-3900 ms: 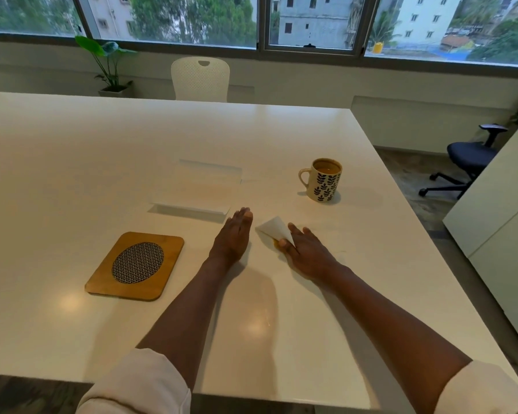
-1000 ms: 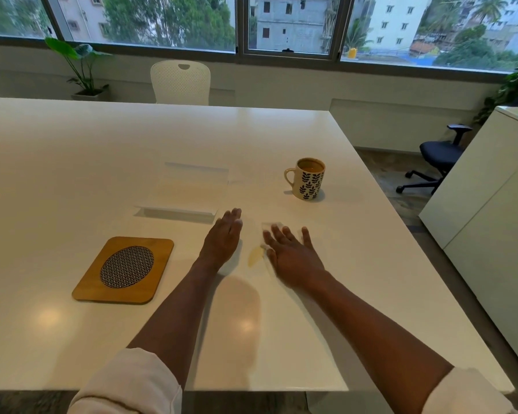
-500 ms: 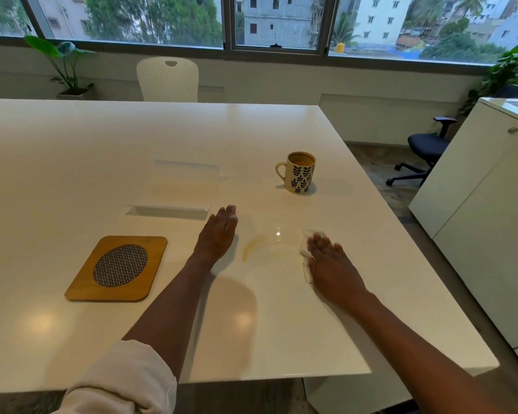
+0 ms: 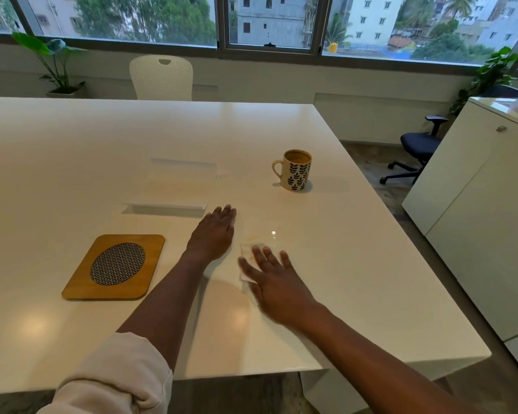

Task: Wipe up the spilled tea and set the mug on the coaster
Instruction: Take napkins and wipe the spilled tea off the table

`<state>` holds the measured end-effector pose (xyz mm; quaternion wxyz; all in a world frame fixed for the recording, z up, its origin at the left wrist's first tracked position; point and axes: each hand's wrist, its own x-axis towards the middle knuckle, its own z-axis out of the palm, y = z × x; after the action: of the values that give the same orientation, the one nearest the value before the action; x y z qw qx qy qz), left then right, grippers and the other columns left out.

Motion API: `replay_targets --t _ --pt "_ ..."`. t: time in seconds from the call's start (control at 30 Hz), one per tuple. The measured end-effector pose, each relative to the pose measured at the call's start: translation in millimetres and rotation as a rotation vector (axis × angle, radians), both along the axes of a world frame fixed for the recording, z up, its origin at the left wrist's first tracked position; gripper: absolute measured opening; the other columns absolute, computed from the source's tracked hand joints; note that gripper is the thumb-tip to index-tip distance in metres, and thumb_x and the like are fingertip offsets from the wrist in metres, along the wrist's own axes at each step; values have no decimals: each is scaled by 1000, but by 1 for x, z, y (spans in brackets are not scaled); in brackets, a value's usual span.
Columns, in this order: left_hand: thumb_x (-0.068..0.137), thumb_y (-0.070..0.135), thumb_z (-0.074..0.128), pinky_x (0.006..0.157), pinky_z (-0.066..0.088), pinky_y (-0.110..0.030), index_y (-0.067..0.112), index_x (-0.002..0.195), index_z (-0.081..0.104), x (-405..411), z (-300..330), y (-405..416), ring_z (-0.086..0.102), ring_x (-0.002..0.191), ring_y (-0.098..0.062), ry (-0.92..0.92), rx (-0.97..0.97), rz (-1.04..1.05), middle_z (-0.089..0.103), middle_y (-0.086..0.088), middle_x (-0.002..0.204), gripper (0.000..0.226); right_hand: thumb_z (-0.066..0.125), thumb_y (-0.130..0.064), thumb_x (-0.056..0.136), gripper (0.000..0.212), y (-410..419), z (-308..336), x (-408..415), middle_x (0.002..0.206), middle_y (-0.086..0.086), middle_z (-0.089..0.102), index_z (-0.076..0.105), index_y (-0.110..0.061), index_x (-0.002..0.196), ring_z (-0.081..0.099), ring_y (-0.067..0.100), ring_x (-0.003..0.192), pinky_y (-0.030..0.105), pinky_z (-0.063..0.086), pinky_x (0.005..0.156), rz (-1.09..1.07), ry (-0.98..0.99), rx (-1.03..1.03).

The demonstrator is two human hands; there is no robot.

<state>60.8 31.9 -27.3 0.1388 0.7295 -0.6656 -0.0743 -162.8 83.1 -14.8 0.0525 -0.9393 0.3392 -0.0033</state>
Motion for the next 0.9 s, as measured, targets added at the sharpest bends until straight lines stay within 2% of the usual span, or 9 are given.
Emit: replay_targets --t 0.17,0.4,0.67,0.8,0.9 --pt "105 27 24 123 14 -38 17 156 20 3 -2 3 14 152 -20 -62 -7 -11 17 -2 164 52 22 -39 106 55 -11 0 26 165 9 -1 4 -29 156 -4 27 152 54 -2 121 6 6 3" --pt "105 28 24 122 13 -41 19 156 18 1 -1 1 11 152 -24 -94 24 7 15 1 165 52 18 -40 105 54 -56 -3 37 165 2 0 7 -28 156 -4 22 152 55 -1 121 -118 -43 49" --pt "104 26 27 122 12 -42 22 156 19 -1 -1 3 12 152 -24 -79 25 45 15 3 165 53 22 -31 104 56 -129 2 -47 165 8 -1 5 -20 157 1 26 152 60 3 118 -422 28 19" --pt "104 26 26 122 12 -42 22 156 18 -2 -1 2 12 152 -25 -84 34 43 15 3 165 53 20 -30 105 55 -139 0 -79 165 8 3 9 -17 157 3 26 152 54 3 120 -580 -4 29" --pt "104 27 25 122 10 -42 22 157 16 -2 -1 2 11 152 -25 -85 44 47 13 3 165 54 25 -27 103 56 -145 -2 -74 164 15 9 14 -10 155 7 31 151 50 9 121 -648 -29 29"
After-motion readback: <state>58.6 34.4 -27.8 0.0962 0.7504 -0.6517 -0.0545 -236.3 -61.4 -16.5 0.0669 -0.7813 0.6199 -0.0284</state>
